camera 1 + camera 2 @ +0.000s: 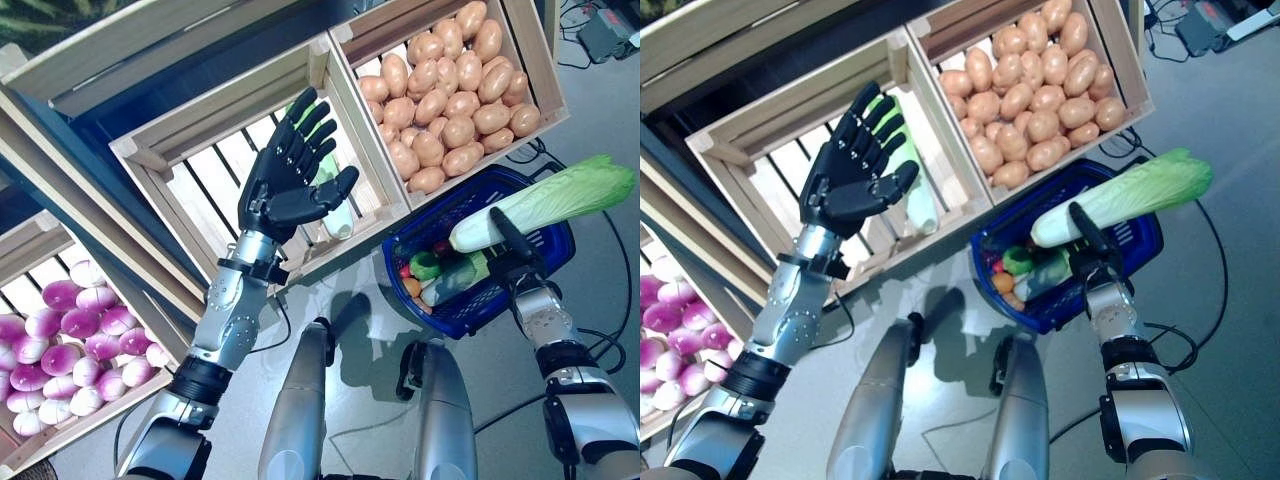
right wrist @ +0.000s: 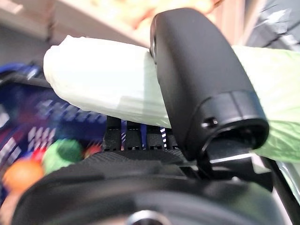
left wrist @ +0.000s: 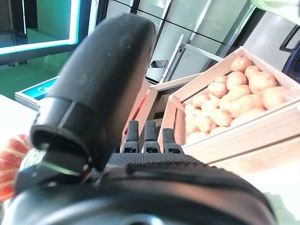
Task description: Put vegetables into the basket
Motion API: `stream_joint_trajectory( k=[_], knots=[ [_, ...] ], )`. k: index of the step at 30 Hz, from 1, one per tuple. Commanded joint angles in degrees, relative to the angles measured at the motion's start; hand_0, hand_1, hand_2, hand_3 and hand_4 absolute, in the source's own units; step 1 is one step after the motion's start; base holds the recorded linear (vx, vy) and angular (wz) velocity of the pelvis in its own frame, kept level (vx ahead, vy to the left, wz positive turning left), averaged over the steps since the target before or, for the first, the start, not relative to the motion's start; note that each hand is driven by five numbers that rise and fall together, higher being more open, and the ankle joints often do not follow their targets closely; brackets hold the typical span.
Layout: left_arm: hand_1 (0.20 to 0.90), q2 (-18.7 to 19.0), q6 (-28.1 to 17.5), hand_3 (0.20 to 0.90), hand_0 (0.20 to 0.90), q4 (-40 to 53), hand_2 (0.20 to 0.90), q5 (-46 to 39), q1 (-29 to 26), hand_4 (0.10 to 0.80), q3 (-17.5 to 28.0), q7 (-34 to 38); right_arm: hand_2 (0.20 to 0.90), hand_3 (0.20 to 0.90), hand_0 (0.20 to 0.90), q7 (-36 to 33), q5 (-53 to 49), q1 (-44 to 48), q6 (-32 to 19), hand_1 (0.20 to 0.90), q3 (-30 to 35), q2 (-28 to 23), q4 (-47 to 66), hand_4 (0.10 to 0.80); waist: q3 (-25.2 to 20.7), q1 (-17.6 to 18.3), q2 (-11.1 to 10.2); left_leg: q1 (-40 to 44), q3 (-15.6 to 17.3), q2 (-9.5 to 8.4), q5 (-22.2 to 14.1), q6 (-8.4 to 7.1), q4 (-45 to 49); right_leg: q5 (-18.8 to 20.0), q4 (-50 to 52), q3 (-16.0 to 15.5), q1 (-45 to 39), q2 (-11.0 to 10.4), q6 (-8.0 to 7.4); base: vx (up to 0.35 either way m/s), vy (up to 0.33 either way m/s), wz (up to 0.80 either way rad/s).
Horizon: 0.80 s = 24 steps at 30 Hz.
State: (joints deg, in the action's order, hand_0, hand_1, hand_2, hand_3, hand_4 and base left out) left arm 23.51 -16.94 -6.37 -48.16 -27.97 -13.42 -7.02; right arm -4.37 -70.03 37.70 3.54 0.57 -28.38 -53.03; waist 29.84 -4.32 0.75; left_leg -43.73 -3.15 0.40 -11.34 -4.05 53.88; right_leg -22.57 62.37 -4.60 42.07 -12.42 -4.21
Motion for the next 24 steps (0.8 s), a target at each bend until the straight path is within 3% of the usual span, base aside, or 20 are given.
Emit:
stream_joint_trajectory(
  k=[1, 8, 13, 20, 24],
  knots=[
    [0.900, -2.1, -7.8, 0.900, 0.900, 8.9, 0.900, -1.9, -5.9, 0.800, 0.5, -1.5, 0.300, 0.300, 0.300, -0.8, 2.8, 6.1, 0.6, 0.300, -1.2, -5.0, -1.5, 0.400, -0.8, -0.3, 0.8, 2.9, 2.7, -1.11, -8.3, 3.06, 4.9, 2.9, -1.2, 0.2, -2.6, 1.5, 4.59, 0.045, 0.011, -0.01],
    [0.900, -3.1, -8.6, 0.900, 0.900, 9.0, 0.900, -1.9, -7.9, 0.800, 0.3, -1.2, 0.300, 0.300, 0.300, -4.4, 9.6, 9.5, 3.1, 0.300, -4.4, -4.1, -8.4, 0.400, -0.1, -0.5, 1.2, 1.4, 2.7, -1.09, -8.2, 3.42, 5.7, 3.0, 0.0, 0.6, -0.3, 2.0, 4.41, 0.023, 0.008, -0.01],
    [0.900, -3.4, -9.0, 0.900, 0.900, 9.2, 0.900, -2.3, -8.7, 0.800, 0.5, 0.0, 0.300, 0.300, 0.300, -8.5, 21.3, 12.2, 4.0, 0.300, -8.5, -4.3, -12.8, 0.400, 0.0, -0.5, 1.7, -0.1, 2.9, -1.04, -8.3, 3.51, 6.6, 3.1, 0.5, 0.8, 1.2, 2.4, 4.61, 0.000, 0.045, -0.01],
    [0.900, -4.7, -9.5, 0.900, 0.900, 9.3, 0.900, -2.3, -9.2, 0.800, 0.6, -0.3, 0.300, 0.300, 0.300, -10.4, 24.0, 13.4, 2.3, 0.300, -10.2, -3.3, -14.9, 0.400, 0.0, -0.6, 2.1, -0.9, 3.2, -1.18, -8.7, 3.63, 7.3, 2.3, 1.7, 0.6, 2.3, 2.7, 4.73, 0.000, 0.000, 0.00],
    [0.900, -4.7, -9.8, 0.900, 0.900, 9.0, 0.900, -2.8, -9.5, 0.800, 0.4, -0.3, 0.300, 0.300, 0.300, -16.7, 29.5, 13.5, 2.9, 0.300, -10.6, -2.9, -16.0, 0.400, 0.0, -0.6, 2.4, -1.7, 3.3, -1.04, -9.0, 3.80, 8.3, 2.1, 2.6, 0.7, 3.2, 2.7, 4.67, 0.000, 0.000, 0.00]
  ],
)
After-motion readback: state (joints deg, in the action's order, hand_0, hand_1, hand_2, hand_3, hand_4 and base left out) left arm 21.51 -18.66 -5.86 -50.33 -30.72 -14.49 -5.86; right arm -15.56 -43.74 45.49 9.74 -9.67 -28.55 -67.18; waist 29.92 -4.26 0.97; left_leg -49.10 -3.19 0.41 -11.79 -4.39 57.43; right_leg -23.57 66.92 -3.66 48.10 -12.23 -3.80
